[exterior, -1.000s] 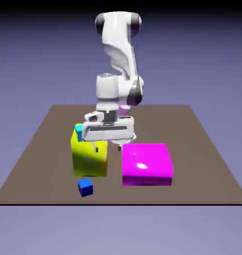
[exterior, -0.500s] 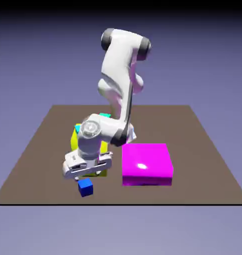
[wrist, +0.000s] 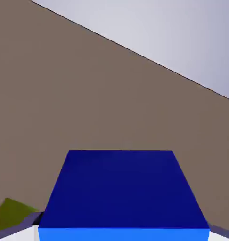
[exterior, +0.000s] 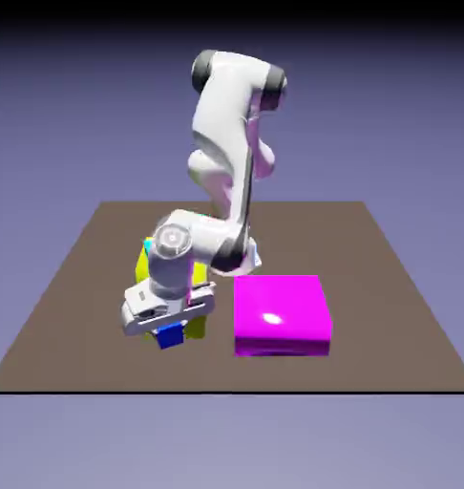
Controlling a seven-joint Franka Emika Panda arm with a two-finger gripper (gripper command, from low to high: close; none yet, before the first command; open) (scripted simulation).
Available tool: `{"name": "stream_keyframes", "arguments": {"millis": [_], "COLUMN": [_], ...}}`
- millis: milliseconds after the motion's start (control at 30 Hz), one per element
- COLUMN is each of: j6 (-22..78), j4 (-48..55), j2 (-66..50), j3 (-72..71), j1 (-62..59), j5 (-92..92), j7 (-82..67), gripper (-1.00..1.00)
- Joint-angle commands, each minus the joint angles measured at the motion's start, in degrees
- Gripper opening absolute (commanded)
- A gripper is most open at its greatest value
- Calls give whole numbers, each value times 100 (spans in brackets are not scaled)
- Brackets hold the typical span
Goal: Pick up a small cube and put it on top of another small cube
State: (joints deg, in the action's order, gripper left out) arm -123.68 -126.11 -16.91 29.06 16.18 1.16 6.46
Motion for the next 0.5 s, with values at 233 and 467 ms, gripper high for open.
{"name": "stream_keyframes", "arguments": {"millis": [233,467], "j6": [1019,1914], "j4": [-528,-989], "j2": [1661,3115], "j3": [-473,-887], "j1": [-338,-633], "j5": [678,1258], "j7": [279,516], "gripper": [-100,-100]}}
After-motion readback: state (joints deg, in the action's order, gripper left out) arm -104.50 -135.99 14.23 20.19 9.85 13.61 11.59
